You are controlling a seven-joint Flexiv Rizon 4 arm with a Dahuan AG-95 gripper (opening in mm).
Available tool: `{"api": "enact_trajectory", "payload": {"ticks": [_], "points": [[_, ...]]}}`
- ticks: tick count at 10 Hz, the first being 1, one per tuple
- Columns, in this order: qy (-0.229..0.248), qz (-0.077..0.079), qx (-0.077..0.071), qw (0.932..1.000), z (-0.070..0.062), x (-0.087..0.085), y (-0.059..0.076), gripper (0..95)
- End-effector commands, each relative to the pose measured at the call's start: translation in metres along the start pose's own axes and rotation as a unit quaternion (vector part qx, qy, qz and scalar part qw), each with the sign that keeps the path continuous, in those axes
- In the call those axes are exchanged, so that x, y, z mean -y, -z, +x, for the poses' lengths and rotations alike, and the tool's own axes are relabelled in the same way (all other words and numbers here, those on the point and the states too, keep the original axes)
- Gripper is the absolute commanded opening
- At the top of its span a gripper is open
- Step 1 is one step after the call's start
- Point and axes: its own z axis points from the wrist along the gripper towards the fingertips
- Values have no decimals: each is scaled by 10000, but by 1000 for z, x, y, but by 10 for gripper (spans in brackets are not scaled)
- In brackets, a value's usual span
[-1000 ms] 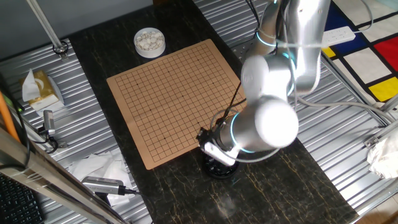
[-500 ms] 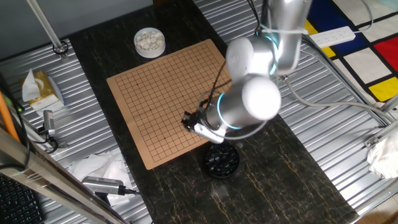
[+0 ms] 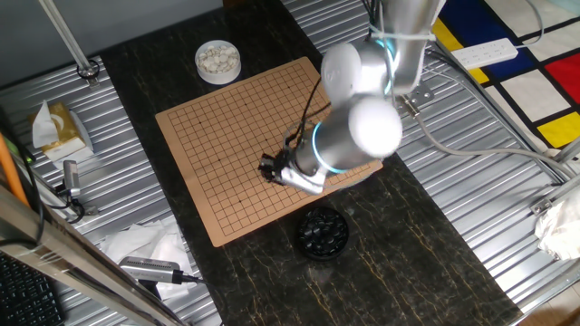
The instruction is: Play the first move as black on the 3-4 point in the upper right corner of the Go board
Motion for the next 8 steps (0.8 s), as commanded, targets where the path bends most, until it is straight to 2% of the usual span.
{"api": "enact_trajectory", "payload": {"ticks": [1,2,3,6,7,8], "points": [[-879,-536,249,9944,-2,-1,-2,0],[-1184,-616,358,9904,-2,-1,-2,0],[-1482,-700,392,9857,-2,-1,-2,0],[-1907,-728,349,9783,-2,-1,-2,0],[-1907,-728,349,9783,-2,-1,-2,0],[-1865,-689,263,9797,-2,-1,-2,0]]}}
